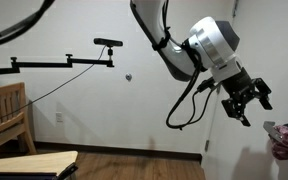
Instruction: Open the door
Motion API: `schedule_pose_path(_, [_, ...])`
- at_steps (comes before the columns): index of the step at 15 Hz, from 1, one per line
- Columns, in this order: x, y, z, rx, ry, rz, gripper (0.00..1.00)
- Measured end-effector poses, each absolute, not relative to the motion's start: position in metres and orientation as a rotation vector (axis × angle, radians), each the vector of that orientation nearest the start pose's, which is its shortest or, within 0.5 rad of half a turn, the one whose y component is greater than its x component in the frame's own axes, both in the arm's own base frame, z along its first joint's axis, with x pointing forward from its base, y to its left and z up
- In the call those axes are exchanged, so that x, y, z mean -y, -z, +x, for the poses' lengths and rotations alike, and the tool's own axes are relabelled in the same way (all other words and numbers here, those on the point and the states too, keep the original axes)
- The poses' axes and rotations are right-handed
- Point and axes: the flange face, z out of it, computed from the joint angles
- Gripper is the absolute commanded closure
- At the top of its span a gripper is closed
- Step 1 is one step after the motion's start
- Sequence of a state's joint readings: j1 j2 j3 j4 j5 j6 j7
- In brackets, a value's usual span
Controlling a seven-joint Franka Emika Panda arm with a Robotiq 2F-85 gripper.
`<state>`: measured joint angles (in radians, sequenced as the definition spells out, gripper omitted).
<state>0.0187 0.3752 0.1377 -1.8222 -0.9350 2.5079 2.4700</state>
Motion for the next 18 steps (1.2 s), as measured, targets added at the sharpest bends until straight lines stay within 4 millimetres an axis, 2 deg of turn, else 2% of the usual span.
schedule_pose_path(5, [-0.098,-0.327,0.684,-2.202,0.904,-1.829,0.00])
schedule_pose_path(9, [-0.097,-0.316,0.703,-2.219,0.902,-1.732,0.00])
schedule_pose_path(10, [-0.097,-0.314,0.708,-2.221,0.900,-1.716,0.25])
schedule_pose_path(11, [-0.096,-0.312,0.712,-2.227,0.892,-1.701,0.26])
schedule_pose_path(15, [-0.098,-0.302,0.724,-2.272,0.820,-1.633,0.53])
schedule_pose_path(18, [-0.096,-0.305,0.730,-2.285,0.798,-1.589,0.72])
